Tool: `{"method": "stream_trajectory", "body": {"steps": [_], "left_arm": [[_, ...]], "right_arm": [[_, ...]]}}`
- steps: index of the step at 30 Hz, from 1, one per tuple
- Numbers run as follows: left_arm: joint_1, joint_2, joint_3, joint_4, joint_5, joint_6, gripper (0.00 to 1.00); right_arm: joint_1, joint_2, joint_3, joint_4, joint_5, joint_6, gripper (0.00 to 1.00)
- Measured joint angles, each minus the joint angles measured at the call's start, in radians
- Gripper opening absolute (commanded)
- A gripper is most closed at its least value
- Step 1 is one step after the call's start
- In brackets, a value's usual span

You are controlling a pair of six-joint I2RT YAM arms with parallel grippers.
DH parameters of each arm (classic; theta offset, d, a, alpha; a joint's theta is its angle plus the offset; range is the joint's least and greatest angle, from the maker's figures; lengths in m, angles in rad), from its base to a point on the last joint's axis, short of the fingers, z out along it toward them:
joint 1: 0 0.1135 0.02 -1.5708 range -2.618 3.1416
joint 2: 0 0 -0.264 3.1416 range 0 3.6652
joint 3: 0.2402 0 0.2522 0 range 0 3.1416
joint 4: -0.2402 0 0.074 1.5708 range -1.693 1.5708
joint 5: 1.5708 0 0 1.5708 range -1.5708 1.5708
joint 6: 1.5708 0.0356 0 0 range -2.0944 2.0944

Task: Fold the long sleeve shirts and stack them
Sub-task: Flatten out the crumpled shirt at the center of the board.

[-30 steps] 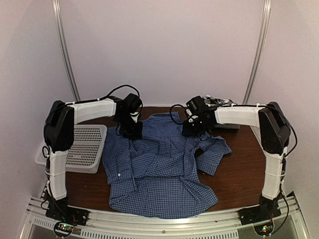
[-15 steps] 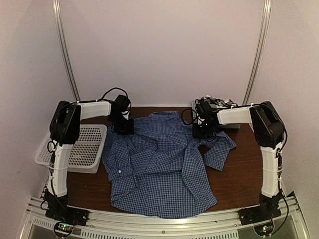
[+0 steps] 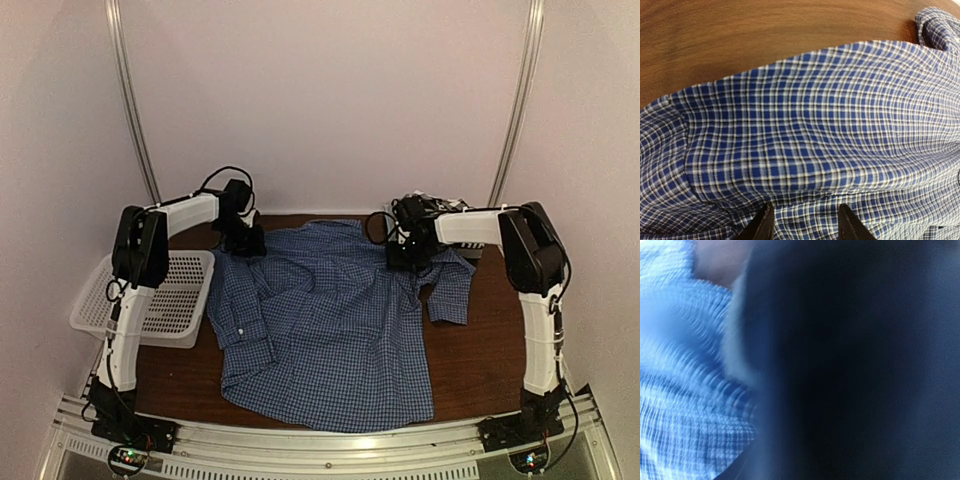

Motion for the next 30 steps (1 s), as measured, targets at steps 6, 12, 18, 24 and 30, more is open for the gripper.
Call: {"method": "stream_trajectory", "body": {"steps": [6,12,18,24,30], "left_arm": [[-0.031,-0.061,-0.055,-0.014,-0.002,0.004,0.47],[-0.114,-0.251,-0.229,0.011,-0.019,-0.023,0.47],[-0.198,-0.353,-0.393,0.056,-0.019,-0.061,0.46],[-0.25,-0.371,-0.511,0.076,-0.016,-0.092,0.46],[-0.253,-0.377,-0.529,0.092,-0.016,-0.105,0.46]], "right_arm": [[0.077,-0.112,-0.01,-0.036,-0.002,-0.003,0.53],[0.057,-0.023,0.244,-0.041,0.006,-0.023,0.49],[0.02,0.199,0.458,-0.043,-0.019,-0.028,0.48],[-0.015,0.354,0.564,-0.063,-0.06,-0.011,0.48],[-0.061,0.366,0.575,-0.054,-0.075,0.002,0.47]]}}
